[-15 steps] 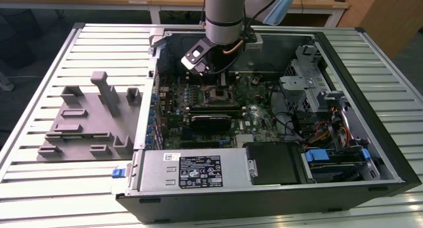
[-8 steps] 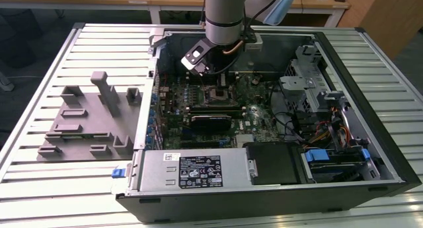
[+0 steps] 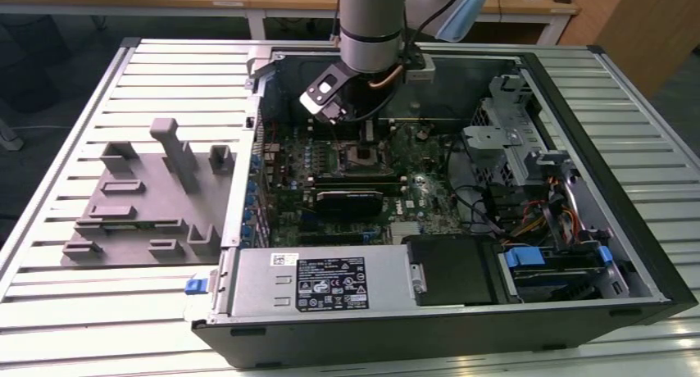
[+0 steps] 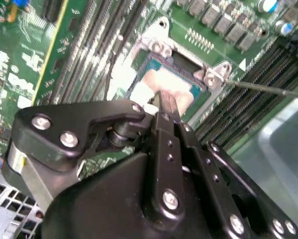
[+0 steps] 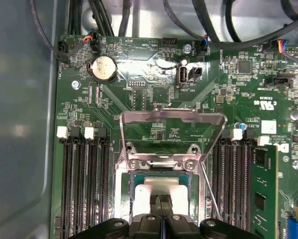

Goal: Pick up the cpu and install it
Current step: 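Place the cpu into insertion slot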

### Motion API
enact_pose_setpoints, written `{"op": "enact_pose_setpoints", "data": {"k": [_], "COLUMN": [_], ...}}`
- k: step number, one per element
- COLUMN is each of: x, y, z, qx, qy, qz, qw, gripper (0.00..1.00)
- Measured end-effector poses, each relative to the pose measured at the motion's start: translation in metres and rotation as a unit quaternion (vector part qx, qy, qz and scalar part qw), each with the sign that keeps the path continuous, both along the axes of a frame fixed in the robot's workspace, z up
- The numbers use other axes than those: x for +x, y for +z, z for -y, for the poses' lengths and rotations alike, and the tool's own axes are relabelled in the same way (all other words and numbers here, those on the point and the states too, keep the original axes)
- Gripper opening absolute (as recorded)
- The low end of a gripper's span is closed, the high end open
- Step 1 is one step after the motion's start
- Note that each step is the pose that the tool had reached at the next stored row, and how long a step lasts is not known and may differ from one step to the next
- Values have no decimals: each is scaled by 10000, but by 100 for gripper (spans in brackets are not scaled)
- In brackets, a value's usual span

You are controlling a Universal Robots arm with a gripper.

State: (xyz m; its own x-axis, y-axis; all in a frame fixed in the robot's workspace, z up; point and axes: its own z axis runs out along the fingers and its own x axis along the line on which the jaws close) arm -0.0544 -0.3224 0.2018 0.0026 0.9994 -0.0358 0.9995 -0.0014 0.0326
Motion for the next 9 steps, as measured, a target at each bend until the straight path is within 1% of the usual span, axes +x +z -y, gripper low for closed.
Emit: {"op": "enact_pose_setpoints", "data": {"k": [4, 9], "x": [0, 0], "y": [93, 276], "z": [0, 1], "qx": [0, -1], "qy": [0, 0], "qz": [0, -1], "qw": [10000, 10000], "gripper": [11, 11]}}
